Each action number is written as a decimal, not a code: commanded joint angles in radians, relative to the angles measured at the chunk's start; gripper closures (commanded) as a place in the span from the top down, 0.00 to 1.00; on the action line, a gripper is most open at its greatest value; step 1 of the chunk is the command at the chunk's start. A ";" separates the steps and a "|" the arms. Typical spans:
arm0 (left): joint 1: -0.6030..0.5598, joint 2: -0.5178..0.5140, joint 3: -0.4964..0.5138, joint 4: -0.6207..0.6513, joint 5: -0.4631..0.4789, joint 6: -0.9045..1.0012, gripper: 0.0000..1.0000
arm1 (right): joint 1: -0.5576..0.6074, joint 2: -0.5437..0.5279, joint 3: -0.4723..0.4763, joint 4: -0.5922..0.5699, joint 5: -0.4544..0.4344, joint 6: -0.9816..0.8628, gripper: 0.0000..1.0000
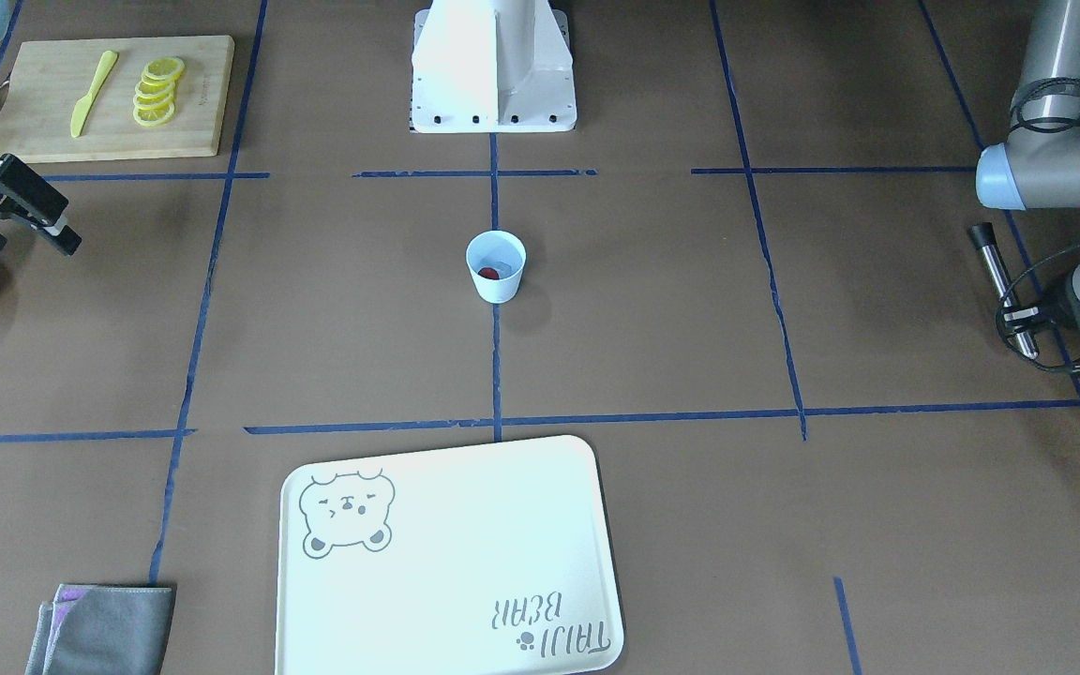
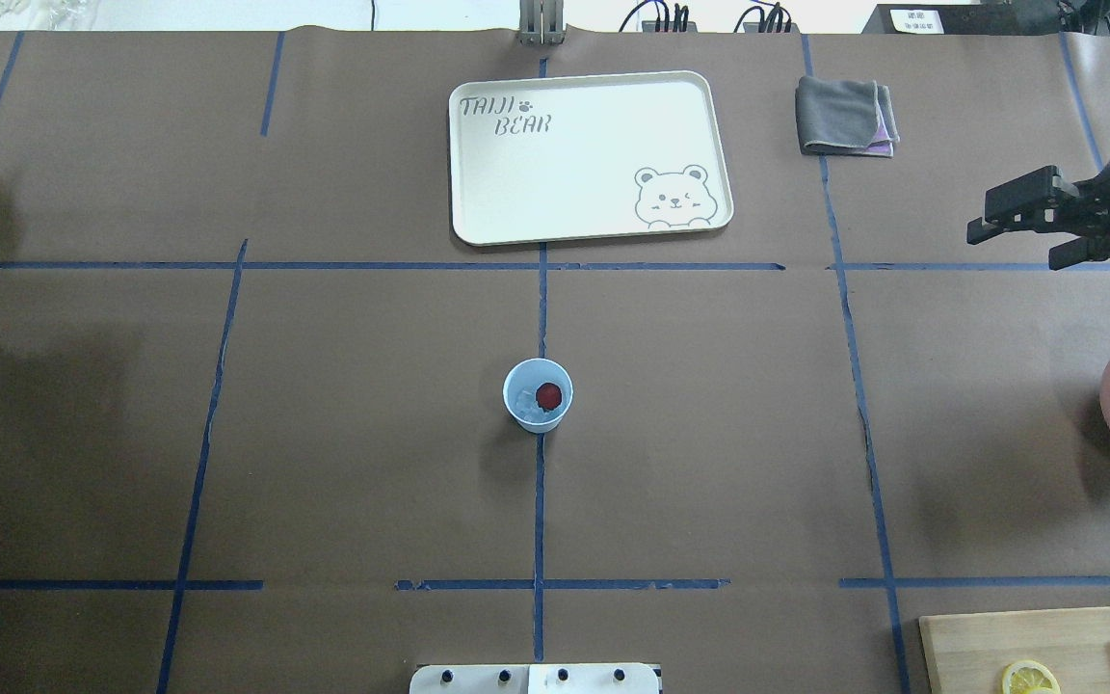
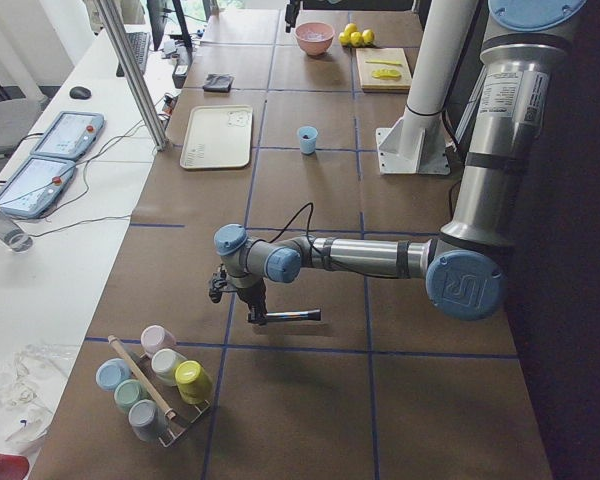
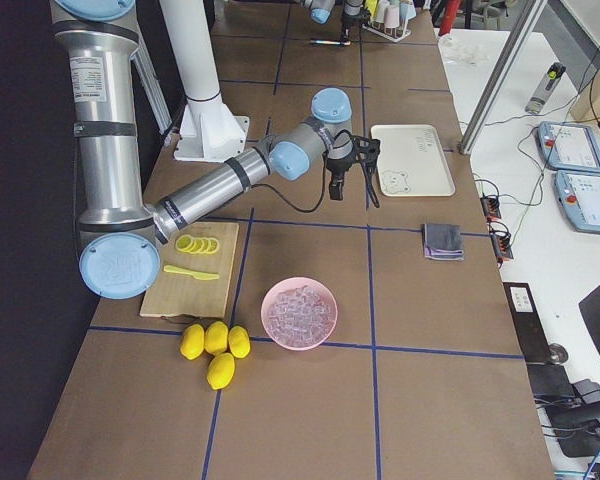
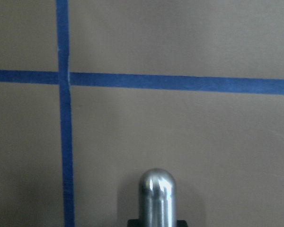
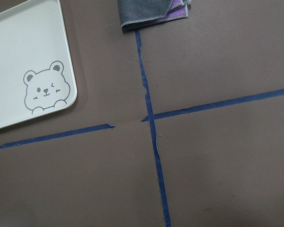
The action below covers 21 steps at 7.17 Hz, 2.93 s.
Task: Mash ice and strawberries in cup
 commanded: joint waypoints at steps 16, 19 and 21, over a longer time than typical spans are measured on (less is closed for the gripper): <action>-0.451 -0.023 -0.057 0.231 -0.172 0.586 1.00 | 0.336 -0.089 -0.238 -0.344 0.012 -1.016 0.99; -0.455 -0.046 -0.089 0.400 -0.188 0.565 1.00 | 0.413 -0.082 -0.379 -0.350 0.026 -1.166 0.99; -0.453 -0.001 -0.131 0.413 -0.192 0.566 1.00 | 0.413 -0.082 -0.374 -0.349 0.026 -1.166 0.99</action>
